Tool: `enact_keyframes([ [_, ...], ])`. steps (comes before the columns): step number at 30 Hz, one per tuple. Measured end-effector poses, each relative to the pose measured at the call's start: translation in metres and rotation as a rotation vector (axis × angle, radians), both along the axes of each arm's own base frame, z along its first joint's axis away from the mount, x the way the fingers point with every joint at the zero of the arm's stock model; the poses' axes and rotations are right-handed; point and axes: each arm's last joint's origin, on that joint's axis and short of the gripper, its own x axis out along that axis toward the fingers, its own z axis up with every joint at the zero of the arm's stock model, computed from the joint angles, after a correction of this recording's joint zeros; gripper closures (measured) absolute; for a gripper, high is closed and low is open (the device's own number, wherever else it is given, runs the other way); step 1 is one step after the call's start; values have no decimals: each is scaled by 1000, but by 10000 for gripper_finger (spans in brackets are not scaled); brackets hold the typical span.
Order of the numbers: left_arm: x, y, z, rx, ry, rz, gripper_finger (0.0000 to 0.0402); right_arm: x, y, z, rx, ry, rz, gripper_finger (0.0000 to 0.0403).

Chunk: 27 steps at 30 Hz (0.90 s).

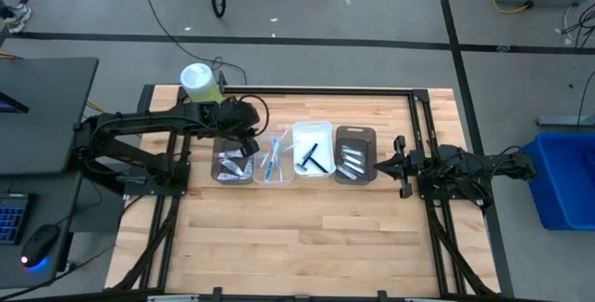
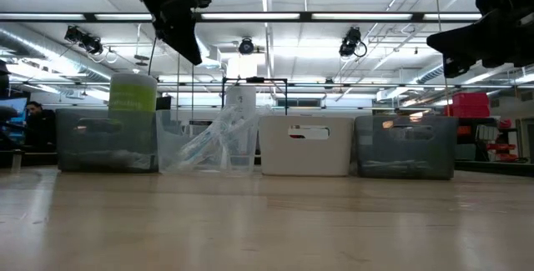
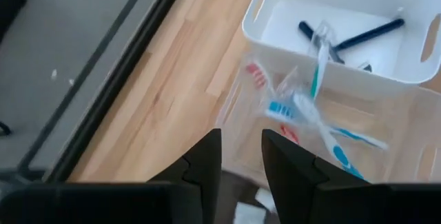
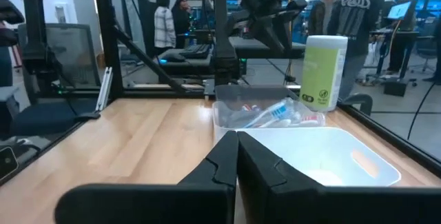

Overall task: Pick & Place Travel size toiletries
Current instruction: Return to Home Position

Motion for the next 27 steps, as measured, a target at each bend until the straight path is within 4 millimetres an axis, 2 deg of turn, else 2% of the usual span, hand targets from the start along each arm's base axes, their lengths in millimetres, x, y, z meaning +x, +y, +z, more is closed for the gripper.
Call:
enact_keyframes([
  [6, 6, 1, 5, 68, -26, -98, 299, 0, 0, 0, 0, 0, 0, 390],
  [17, 15, -2, 9, 63, -117, -311, 392, 0, 0, 0, 0, 0, 1, 389],
  [20, 18, -4, 7, 40, -159, -397, 395, 0, 0, 0, 0, 0, 1, 389],
  [25, 23, -8, -11, 10, -249, -475, 397, 0, 0, 0, 0, 1, 1, 389],
  [27, 17, -11, -22, 8, -316, -514, 396, 0, 0, 0, 0, 1, 1, 389],
])
